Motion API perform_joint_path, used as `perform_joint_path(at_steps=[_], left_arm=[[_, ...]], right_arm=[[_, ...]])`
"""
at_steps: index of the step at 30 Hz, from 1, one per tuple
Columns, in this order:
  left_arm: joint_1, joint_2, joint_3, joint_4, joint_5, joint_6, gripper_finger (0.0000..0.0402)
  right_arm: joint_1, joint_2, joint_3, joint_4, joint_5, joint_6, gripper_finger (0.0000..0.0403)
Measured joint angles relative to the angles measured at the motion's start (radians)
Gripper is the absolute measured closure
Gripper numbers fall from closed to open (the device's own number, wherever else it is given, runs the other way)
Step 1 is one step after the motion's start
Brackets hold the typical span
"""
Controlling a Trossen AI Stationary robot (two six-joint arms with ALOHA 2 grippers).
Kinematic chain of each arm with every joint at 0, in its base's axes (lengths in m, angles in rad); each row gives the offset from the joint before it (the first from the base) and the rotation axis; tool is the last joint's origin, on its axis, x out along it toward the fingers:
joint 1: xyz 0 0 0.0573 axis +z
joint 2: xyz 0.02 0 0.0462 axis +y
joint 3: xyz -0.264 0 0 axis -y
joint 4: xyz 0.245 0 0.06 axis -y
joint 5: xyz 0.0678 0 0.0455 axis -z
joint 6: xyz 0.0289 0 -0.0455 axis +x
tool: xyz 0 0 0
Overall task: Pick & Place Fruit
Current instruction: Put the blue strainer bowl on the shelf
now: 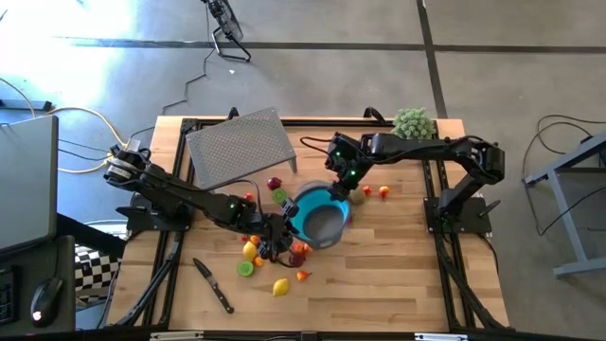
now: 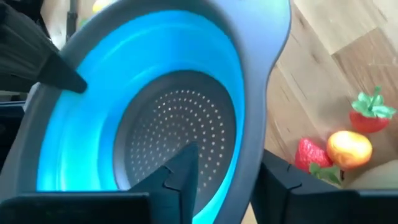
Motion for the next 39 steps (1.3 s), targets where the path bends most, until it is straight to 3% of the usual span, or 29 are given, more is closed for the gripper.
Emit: perform_joint_path(at_steps=[13,24,31,39], left_arm=[[0.002,0.0,0.0,-0.017,-0.023,-0.013,0.0391],[0.002,0.002,-0.002,-0.021,-0.019,-0.027,0.0391],[0.002,0.002,-0.002,-0.023,-0.028,-0.05,0.0391],[0.002,0.002,-0.002,-0.023,-0.051,-0.061,0.0391]], right_arm=[[-0.059,-0.079,-0.002,0.1,0.012,-0.004,0.0224],[-0.109,-0.249,0.0,0.131,0.022,-0.072,0.0214],[-0.114,-0.398,0.0,0.082,0.041,-0.213,0.0253],[-0.033,-0.509,-0.039,-0.005,0.149,-0.342,0.0386]])
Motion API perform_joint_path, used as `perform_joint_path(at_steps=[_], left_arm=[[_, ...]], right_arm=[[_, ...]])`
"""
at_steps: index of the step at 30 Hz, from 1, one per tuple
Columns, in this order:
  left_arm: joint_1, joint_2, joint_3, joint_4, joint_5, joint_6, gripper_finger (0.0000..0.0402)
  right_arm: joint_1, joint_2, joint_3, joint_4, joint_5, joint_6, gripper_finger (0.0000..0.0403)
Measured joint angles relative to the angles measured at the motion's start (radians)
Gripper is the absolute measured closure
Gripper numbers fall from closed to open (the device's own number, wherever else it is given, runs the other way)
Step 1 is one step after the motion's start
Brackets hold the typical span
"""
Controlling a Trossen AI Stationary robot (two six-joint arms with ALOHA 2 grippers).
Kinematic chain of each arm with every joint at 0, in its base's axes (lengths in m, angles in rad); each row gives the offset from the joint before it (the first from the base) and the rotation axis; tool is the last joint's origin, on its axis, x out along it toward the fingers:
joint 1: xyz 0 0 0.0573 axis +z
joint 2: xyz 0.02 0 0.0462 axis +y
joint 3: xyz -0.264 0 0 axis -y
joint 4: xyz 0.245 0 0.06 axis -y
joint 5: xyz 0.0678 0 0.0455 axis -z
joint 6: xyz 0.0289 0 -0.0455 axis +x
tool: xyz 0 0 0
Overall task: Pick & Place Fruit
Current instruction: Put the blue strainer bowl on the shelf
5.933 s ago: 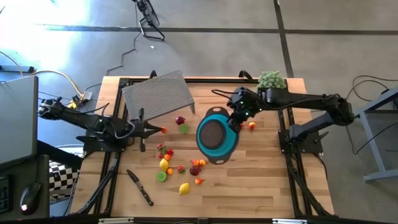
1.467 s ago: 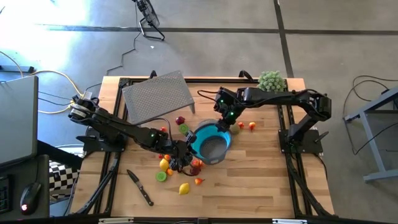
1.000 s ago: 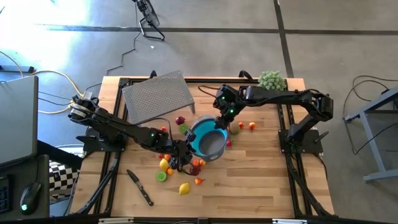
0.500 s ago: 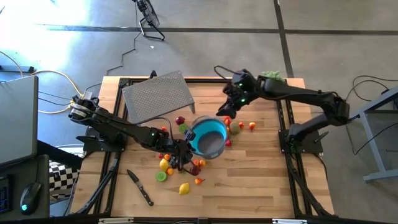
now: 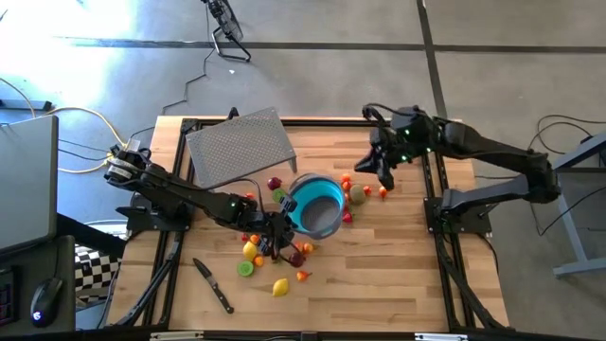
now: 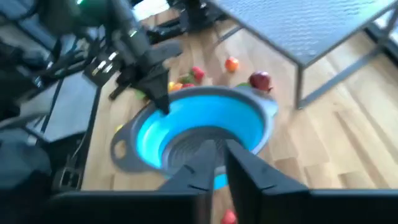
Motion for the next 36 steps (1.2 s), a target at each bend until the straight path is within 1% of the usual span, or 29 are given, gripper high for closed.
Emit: perform_joint_path(at_steps=[2,7,11,18,20,22,26,31,36], left_arm=[[0.0,0.0,0.0,-0.004,-0.004,-0.008,0.0391],[0.0,-0.006,0.0,-0.015,-0.042,-0.016,0.0391],[0.013,-0.015,0.001,-0.002,-0.049,-0.015,0.0391],[0.035,-0.021,0.002,0.036,-0.043,-0.016,0.0391],[0.034,-0.021,0.003,0.048,-0.055,-0.015,0.0391],[0.034,-0.021,0.019,0.026,-0.079,-0.023,0.0391],[0.041,-0.021,0.083,-0.029,-0.104,-0.032,0.0391],[0.074,-0.021,0.211,-0.191,-0.105,-0.059,0.0391],[0.123,-0.021,0.37,-0.377,-0.11,-0.081,0.0391]], right_arm=[[0.032,-0.016,-0.045,0.025,0.011,0.001,0.0395],[0.101,-0.049,-0.188,0.131,0.088,0.03,0.04],[0.146,-0.072,-0.292,0.238,0.108,0.059,0.0401],[0.212,-0.091,-0.493,0.481,0.092,0.064,0.0401],[0.22,-0.098,-0.546,0.53,0.069,0.075,0.0401],[0.227,-0.106,-0.594,0.582,0.04,0.09,0.0401],[0.228,-0.141,-0.682,0.679,0.027,0.108,0.0401],[0.228,-0.195,-0.757,0.795,0.028,0.093,0.0401],[0.226,-0.23,-0.793,0.838,0.052,0.042,0.0401]])
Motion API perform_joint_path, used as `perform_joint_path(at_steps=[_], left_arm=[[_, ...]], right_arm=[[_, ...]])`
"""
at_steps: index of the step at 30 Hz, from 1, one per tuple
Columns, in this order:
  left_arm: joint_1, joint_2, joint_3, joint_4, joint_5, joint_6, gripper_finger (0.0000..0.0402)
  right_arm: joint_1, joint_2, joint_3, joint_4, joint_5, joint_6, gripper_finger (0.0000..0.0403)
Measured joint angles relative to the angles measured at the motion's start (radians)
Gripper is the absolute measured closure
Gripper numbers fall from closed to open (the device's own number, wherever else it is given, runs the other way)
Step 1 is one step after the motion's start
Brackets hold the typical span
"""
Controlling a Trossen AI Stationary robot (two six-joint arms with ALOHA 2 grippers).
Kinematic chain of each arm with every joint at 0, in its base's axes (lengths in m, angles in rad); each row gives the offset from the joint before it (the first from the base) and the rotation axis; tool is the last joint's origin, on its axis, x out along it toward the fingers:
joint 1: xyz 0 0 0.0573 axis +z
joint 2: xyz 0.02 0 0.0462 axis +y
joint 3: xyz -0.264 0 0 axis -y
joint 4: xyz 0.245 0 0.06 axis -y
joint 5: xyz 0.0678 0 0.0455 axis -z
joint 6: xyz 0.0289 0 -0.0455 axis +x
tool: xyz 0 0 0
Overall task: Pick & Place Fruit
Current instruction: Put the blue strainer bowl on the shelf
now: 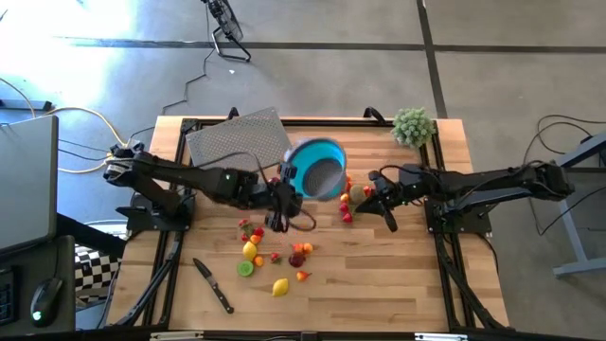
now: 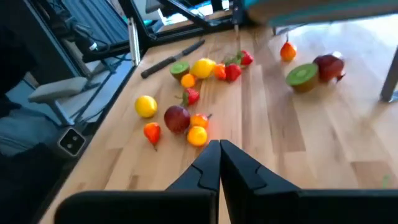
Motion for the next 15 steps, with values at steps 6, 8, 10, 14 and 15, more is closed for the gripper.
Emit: perform_joint_path(at_steps=[6,8,10,14,15], left_arm=[[0.08,0.0,0.177,-0.22,0.003,-0.074,0.0391],[0.115,0.0,0.228,-0.327,0.002,-0.138,0.0391],[0.151,0.0,0.266,-0.427,0.0,-0.216,0.0391],[0.227,-0.007,0.291,-0.613,-0.009,-0.393,0.0391],[0.244,-0.01,0.292,-0.644,-0.017,-0.427,0.0391]], right_arm=[[-0.005,-0.014,-0.002,0.0,0.03,-0.047,0.0401],[-0.005,-0.014,-0.002,0.0,0.055,-0.058,0.0401],[-0.005,-0.014,-0.002,0.0,0.061,-0.071,0.0401],[-0.005,-0.014,-0.002,0.0,0.053,-0.077,0.0401],[-0.005,-0.014,-0.002,0.0,0.053,-0.081,0.0401]])
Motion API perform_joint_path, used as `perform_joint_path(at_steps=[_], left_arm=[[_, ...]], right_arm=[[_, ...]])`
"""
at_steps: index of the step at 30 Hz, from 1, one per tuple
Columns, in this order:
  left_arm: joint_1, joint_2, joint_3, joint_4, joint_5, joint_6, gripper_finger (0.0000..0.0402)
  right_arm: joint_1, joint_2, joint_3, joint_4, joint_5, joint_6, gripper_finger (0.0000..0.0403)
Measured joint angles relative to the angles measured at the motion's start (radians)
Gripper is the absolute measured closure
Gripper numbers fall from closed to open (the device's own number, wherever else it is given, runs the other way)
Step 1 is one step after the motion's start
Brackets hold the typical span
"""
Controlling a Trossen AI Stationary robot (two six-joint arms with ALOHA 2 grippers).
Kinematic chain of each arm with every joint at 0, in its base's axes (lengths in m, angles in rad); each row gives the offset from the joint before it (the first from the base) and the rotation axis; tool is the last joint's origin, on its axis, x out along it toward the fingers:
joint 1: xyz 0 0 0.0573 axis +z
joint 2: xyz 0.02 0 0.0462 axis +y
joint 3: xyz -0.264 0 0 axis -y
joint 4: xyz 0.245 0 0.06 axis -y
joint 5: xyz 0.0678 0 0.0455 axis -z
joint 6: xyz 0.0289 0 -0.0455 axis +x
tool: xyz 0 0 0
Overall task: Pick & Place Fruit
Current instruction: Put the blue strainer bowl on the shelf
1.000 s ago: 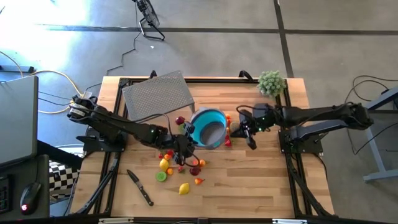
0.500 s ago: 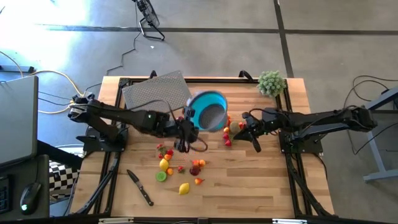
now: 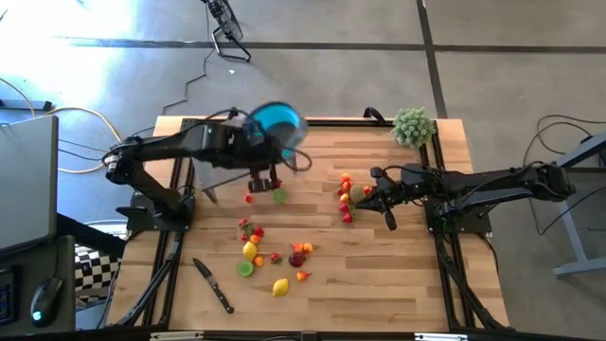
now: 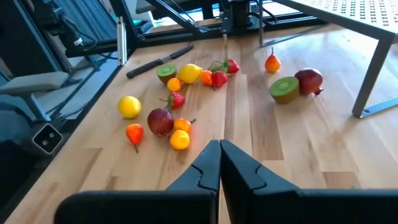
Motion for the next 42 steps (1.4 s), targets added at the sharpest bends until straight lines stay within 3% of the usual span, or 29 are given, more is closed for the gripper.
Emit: perform_joint_path(at_steps=[13,25,33,42], left_arm=[[0.19,0.031,0.001,-0.068,-0.098,-0.154,0.0391],[0.182,0.141,0.0,-0.086,-0.064,-0.058,0.0391],[0.182,0.143,0.0,-0.1,0.009,-0.063,0.0391],[0.182,0.143,0.0,-0.112,-0.014,-0.064,0.0391]], right_arm=[[0.0,0.0,0.0,0.007,0.001,-0.014,0.0401],[0.0,0.0,0.002,0.007,0.002,-0.012,0.0401],[0.0,0.0,0.002,0.006,0.008,-0.013,0.0401],[0.0,0.0,0.002,0.006,0.027,-0.012,0.0401]])
